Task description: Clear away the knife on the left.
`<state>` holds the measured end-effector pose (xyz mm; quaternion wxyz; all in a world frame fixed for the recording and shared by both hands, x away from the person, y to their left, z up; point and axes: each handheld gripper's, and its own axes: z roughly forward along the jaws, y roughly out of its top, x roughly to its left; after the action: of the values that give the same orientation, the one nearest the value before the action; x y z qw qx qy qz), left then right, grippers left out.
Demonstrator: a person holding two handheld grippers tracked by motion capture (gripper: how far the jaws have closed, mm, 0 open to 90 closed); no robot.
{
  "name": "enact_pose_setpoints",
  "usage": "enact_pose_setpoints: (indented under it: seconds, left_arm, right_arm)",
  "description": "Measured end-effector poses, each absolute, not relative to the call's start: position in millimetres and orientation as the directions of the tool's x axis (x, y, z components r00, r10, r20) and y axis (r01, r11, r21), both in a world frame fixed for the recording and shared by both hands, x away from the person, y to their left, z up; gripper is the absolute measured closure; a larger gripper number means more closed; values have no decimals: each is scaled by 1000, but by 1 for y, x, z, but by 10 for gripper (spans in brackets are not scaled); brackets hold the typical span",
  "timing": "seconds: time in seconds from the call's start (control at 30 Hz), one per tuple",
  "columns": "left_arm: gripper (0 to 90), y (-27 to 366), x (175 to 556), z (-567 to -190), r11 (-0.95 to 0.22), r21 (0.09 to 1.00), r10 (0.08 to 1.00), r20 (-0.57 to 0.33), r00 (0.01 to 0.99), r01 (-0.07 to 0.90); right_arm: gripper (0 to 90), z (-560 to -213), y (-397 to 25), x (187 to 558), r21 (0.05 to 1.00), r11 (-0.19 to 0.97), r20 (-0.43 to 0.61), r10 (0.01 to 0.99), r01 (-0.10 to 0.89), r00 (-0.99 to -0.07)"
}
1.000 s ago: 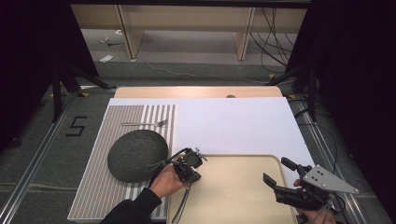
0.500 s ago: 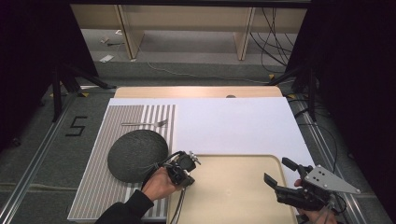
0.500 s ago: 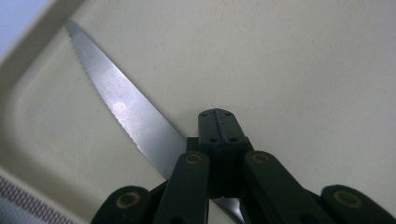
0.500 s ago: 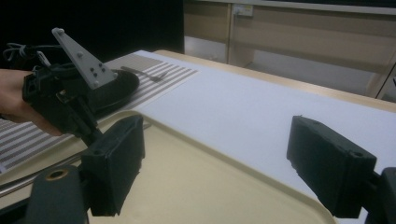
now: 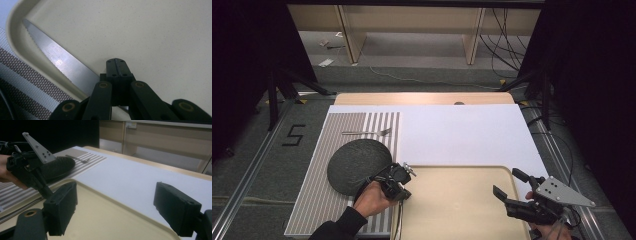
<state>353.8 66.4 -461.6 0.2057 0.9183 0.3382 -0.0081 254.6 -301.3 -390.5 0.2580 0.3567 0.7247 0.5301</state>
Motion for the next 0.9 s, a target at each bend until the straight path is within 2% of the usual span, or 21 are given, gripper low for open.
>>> enact_pose_setpoints:
  seconds: [0.3,0.4,0.5,0.6,0.73,0.9]
  left_arm:
    - [894,72,354,-461,-663,399,625,-170,762,633]
    - [781,76,357,-457,-637,433,625,-194,756,638]
    - [727,80,357,-453,-609,476,617,-218,756,634]
    - [607,82,357,-450,-588,508,608,-235,758,629]
    - [475,81,354,-446,-565,567,592,-227,774,599]
    - [364,82,350,-437,-508,665,568,-218,793,547]
  right_arm:
    - [200,-390,-300,255,954,181,4,789,240,-614]
    - [200,-390,-300,255,954,184,2,788,238,-616]
    - [200,-390,-300,255,954,185,1,787,238,-617]
    - [200,-390,-300,255,953,185,2,788,239,-616]
    - [200,-390,-300,255,954,182,3,787,238,-617]
    - [200,-390,-300,255,954,180,6,786,238,-618]
